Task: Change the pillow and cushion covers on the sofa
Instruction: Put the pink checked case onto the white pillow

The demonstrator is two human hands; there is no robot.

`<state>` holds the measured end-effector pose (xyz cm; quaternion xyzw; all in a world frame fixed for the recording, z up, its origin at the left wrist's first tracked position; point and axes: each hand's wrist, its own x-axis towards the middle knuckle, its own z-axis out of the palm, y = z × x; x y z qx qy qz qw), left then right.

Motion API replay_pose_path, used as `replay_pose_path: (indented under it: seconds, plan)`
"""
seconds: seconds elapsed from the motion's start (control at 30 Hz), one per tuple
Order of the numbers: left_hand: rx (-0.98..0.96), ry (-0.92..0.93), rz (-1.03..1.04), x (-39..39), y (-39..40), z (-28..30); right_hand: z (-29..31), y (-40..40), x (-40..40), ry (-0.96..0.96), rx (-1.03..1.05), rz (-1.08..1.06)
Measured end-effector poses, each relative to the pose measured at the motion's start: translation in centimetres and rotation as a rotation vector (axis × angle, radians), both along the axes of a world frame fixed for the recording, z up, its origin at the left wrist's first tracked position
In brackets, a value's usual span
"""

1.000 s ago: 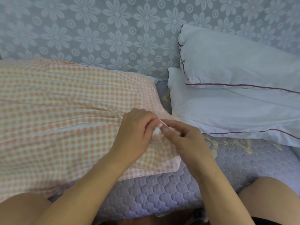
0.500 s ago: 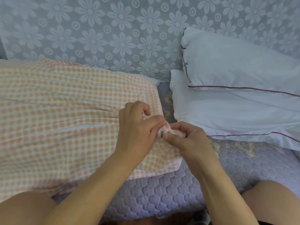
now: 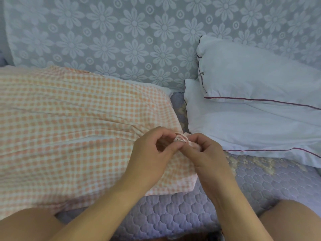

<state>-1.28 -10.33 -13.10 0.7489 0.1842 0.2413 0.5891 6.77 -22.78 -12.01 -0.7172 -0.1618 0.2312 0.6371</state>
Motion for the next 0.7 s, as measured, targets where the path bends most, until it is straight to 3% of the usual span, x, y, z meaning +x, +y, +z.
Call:
replay_pose_path:
  seconds: [0.17,0.37,0.5,0.6,0.7]
  plan:
    - [-0.011,-0.006,0.074,0.0,0.6,0.1,0.3,0.0,-0.3,0.000,0.009,-0.002]
    - [-0.162,0.166,-0.019,0.2,0.8,-0.5,-0.3,0.6,-0.4,-0.018,0.052,-0.294]
    - [0.120,0.250,0.189,-0.8,3.0,-0.2,-0.5,-0.2,2.0,-0.032,0.119,-0.576]
    - [0.230,0.306,0.405,-3.1,6.8,0.2,-1.0,-1.6,5.5,-0.009,0.110,-0.742]
    - [0.239,0.371,0.501,-6.2,8.6,0.6,-2.3,-1.2,6.7,-0.109,-0.188,-0.682]
